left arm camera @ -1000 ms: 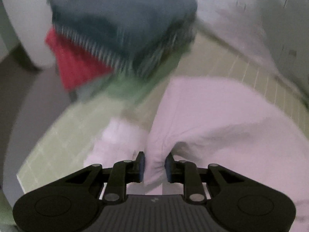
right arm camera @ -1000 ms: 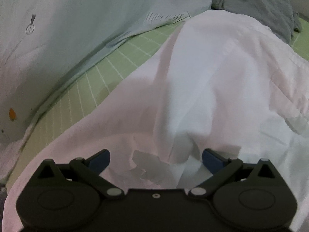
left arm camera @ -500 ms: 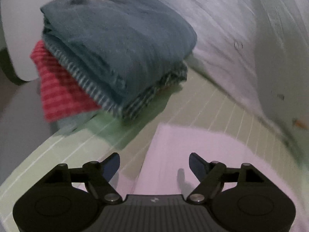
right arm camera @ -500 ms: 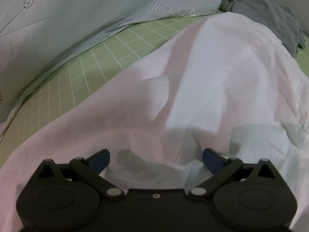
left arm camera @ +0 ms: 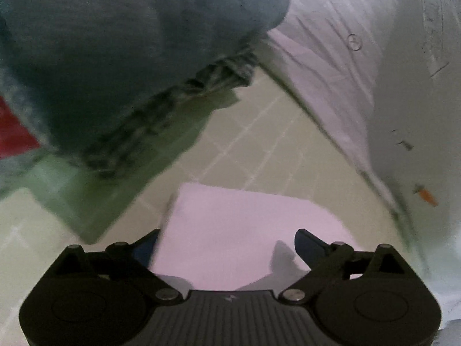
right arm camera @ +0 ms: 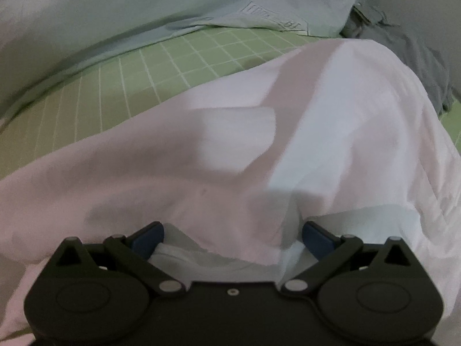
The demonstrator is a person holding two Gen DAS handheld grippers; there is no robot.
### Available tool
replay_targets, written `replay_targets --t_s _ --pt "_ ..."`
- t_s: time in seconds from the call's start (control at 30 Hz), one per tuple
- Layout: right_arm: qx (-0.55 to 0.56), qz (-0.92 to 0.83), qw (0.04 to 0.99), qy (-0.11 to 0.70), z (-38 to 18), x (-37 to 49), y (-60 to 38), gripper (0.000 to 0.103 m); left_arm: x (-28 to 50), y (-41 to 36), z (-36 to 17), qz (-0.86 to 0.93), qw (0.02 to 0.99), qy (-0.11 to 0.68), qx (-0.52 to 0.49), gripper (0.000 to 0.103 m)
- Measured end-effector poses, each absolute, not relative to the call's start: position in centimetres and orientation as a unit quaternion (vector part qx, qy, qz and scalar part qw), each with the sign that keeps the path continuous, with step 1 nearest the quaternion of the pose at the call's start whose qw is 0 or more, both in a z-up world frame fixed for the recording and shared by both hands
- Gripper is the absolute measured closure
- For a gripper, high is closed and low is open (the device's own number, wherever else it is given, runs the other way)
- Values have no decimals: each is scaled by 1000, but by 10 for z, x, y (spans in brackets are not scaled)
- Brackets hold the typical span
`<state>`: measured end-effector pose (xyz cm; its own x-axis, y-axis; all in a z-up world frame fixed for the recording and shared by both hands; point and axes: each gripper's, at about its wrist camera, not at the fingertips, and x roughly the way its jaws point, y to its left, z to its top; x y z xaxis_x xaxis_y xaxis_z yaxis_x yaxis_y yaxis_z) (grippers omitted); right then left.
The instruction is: Fold clothes
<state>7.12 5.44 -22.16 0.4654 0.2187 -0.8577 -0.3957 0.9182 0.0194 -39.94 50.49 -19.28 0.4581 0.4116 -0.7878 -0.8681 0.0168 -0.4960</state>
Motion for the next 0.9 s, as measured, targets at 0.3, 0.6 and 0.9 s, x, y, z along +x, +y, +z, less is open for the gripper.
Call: replay_targets --t_s 0.3,0.6,0.9 --pt "-97 198 853 473 -223 72 51 0 -335 490 -115 540 761 256 -254 87" --pt "-97 206 858 461 -222 69 48 0 -293 496 -117 616 700 337 -133 49" --pt "-76 222 848 476 -216 73 43 0 -298 444 -131 572 720 333 -209 6"
